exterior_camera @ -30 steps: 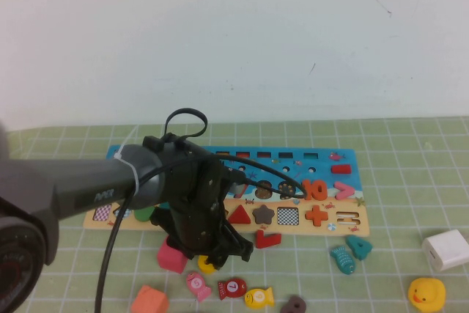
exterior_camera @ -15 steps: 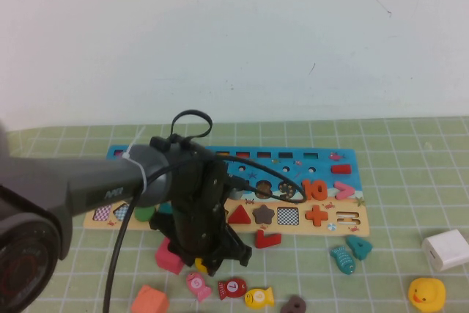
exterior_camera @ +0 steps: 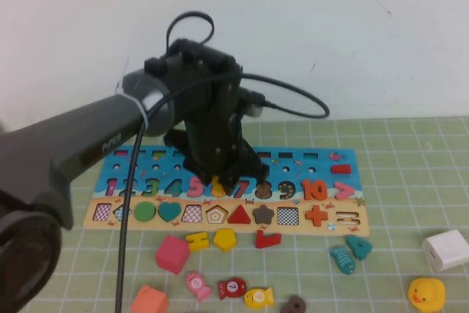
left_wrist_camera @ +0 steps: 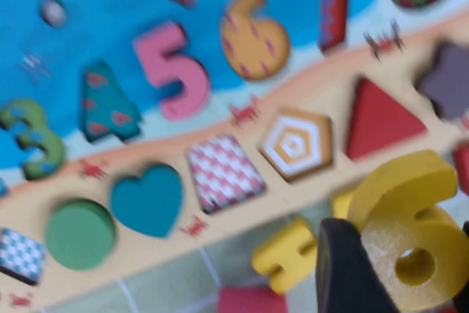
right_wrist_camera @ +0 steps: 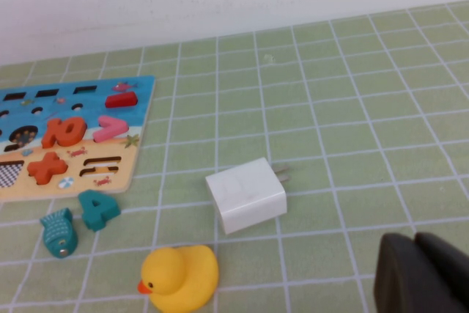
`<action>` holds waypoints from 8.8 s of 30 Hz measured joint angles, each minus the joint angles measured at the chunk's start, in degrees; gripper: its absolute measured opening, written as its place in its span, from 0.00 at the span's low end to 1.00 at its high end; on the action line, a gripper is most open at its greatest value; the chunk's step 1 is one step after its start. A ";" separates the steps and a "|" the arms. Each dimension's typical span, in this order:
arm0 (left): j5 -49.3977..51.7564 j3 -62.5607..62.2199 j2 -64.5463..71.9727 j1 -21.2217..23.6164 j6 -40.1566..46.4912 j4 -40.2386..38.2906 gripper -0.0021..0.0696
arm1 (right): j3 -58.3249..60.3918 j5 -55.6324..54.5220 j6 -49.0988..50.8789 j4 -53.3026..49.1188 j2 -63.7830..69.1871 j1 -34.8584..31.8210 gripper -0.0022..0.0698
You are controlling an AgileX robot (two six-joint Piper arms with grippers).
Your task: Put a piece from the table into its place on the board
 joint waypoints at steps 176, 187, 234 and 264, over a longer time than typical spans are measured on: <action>-13.19 16.94 -27.27 -2.26 11.21 -3.56 0.03 | 0.00 0.00 0.00 0.00 0.00 0.00 0.03; -20.43 42.38 -55.53 -2.33 5.29 -3.43 0.03 | 0.00 0.00 0.00 0.00 0.00 0.00 0.03; -52.85 96.34 -107.58 20.59 -1.82 1.92 0.03 | 0.00 0.00 0.00 0.00 0.00 0.00 0.03; -42.57 102.78 -120.56 30.69 7.25 -9.56 0.03 | 0.00 0.00 0.00 0.00 0.00 0.00 0.03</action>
